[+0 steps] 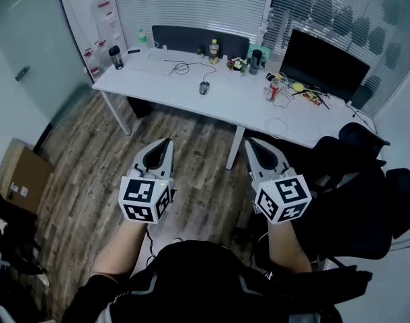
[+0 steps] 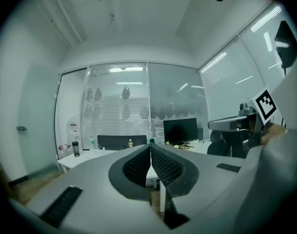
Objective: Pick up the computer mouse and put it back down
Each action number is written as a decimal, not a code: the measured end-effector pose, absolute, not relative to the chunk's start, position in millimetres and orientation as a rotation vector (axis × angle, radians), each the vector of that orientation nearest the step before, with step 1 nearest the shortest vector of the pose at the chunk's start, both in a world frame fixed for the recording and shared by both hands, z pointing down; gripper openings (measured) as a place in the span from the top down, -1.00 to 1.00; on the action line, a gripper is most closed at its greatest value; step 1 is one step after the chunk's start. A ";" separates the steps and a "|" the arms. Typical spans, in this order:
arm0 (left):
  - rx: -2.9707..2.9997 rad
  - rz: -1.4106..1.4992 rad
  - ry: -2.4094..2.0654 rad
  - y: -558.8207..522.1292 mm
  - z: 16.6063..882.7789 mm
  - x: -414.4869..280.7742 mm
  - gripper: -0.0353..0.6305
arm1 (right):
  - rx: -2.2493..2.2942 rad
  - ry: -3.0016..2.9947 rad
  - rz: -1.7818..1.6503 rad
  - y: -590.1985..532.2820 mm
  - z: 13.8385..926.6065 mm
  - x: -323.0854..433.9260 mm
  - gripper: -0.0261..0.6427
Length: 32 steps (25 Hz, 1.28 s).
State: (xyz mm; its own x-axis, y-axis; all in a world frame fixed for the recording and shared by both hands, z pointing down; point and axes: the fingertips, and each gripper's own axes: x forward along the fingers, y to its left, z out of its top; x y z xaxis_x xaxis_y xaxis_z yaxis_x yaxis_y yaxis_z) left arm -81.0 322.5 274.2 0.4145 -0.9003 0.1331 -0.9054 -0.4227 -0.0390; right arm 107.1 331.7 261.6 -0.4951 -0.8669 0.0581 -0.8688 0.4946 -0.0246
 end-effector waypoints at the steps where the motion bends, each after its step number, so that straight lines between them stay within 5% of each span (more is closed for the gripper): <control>1: 2.613 0.207 -1.683 322.8 272.9 -82.3 0.80 | 1.557 -2.683 0.073 331.7 261.2 107.4 0.92; 7: 2.587 0.197 -1.721 323.0 273.6 -90.2 0.80 | 1.534 -2.690 0.071 332.5 261.5 101.7 0.87; 10: 2.609 0.156 -1.650 323.8 274.6 -88.5 0.78 | 1.515 -2.696 0.082 330.7 264.4 96.7 0.54; 14: 2.673 0.144 -1.558 325.2 273.3 -87.6 -0.03 | 1.536 -2.711 0.078 327.2 262.7 94.5 0.12; 17: 2.688 0.146 -1.558 323.8 273.5 -92.8 -0.16 | 1.547 -2.709 0.087 323.6 263.3 92.9 -0.18; 32: 2.695 0.157 -1.542 297.6 289.5 -157.2 -0.22 | 1.579 -2.640 0.089 298.6 274.6 36.5 -0.25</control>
State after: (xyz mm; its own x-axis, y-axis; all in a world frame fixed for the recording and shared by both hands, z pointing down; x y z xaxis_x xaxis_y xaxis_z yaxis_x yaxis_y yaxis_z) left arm -157.2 297.6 289.5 0.5030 -0.8581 0.1038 -0.8614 -0.5075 -0.0214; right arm 36.5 298.6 274.6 -0.4718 -0.8776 0.0844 -0.8813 0.4722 -0.0172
